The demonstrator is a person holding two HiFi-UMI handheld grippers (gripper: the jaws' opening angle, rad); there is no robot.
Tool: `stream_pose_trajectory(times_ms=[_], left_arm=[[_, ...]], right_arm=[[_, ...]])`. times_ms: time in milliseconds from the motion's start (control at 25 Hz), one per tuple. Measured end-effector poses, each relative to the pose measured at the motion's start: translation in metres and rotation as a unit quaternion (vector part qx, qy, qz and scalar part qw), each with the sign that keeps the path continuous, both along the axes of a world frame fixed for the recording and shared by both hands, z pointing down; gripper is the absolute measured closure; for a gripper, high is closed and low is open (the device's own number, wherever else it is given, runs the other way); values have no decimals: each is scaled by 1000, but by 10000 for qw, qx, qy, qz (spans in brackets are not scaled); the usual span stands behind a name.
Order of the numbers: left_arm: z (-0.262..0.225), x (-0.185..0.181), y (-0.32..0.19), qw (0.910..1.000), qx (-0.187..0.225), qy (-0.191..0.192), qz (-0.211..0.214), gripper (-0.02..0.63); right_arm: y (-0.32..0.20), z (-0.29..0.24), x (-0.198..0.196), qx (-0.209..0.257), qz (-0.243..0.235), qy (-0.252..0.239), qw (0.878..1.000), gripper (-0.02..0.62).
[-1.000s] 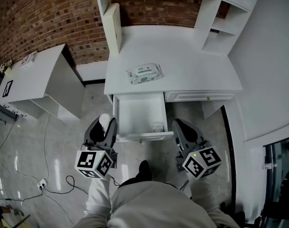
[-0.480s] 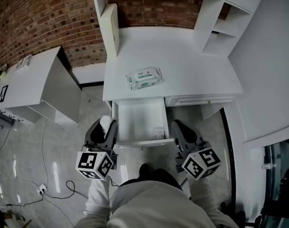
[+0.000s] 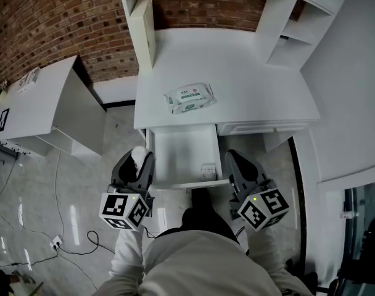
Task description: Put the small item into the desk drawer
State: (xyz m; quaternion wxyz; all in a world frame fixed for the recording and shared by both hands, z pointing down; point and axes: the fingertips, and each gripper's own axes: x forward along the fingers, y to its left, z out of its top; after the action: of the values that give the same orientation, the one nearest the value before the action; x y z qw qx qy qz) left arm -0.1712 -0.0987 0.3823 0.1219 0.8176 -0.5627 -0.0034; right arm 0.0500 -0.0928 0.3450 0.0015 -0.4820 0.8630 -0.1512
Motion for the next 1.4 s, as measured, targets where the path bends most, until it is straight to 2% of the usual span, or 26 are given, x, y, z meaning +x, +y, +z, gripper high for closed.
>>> stream_pose_trajectory(times_ms=[440,800,1120,1400], left_arm=[[1,-2,-38,9997,27,-223,-70,414],[16,5,-75,9997,-142,-207,-45,414],[30,25,-105,9990,-311,-257,200,414],[56,47,-119,9959,-681,-258,538,414]], right_arm=[[-47,-3,-9,125,-234,-32,9996,568],[-82,4,-12,7,-333,-34,9994,568],[-107,11,-4,-122,-272,-9,9996,568],[-123,18,4,-232,-210,-6,9995,568]])
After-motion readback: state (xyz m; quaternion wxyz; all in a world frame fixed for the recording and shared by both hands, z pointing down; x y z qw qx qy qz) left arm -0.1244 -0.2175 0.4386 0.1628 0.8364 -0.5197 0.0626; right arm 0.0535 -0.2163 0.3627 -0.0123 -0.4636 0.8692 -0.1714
